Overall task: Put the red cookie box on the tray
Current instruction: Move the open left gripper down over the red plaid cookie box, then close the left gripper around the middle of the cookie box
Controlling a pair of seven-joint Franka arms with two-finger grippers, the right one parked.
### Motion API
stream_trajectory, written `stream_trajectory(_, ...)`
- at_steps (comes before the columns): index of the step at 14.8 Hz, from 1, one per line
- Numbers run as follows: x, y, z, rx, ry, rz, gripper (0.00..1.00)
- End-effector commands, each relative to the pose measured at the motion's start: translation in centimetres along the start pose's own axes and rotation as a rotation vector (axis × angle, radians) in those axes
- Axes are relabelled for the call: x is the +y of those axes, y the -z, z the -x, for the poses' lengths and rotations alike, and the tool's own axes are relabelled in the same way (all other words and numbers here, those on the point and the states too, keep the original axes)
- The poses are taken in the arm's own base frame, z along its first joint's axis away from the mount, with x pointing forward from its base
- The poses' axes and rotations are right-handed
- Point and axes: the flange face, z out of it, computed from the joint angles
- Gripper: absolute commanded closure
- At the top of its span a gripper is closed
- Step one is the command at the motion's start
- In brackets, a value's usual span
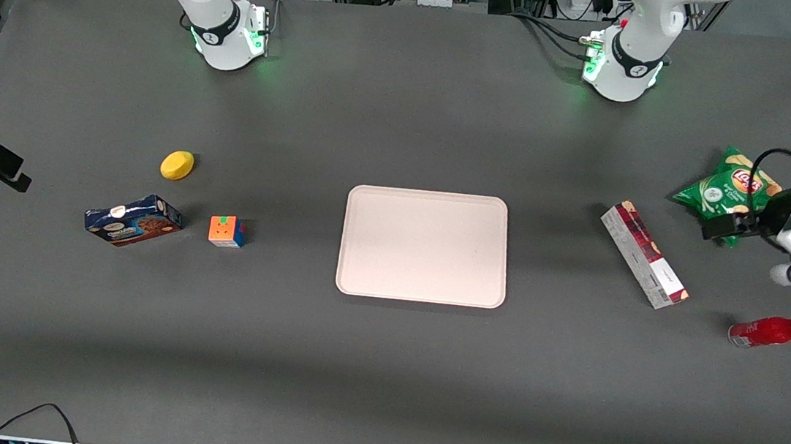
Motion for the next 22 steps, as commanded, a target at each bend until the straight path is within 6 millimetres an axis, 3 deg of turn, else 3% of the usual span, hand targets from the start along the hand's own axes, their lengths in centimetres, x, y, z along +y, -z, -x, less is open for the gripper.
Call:
stream_trajectory(1, 0.8, -3.8, -2.1, -0.057, 0.12, -0.001, 0.0)
stream_trajectory(7, 0.9, -12.9, -1.6, 0.001, 0.139, 0.011, 0.0)
stream_trajectory(13, 0.1, -20.3, 0.3, 0.118, 0.127, 0.025, 0.0)
stream_trajectory(18, -0.7, -23.0, 0.6, 0.12, 0.154, 0.031, 0.0)
stream_trajectory(22, -0.8, -26.3, 0.8, 0.15, 0.192, 0.047, 0.0)
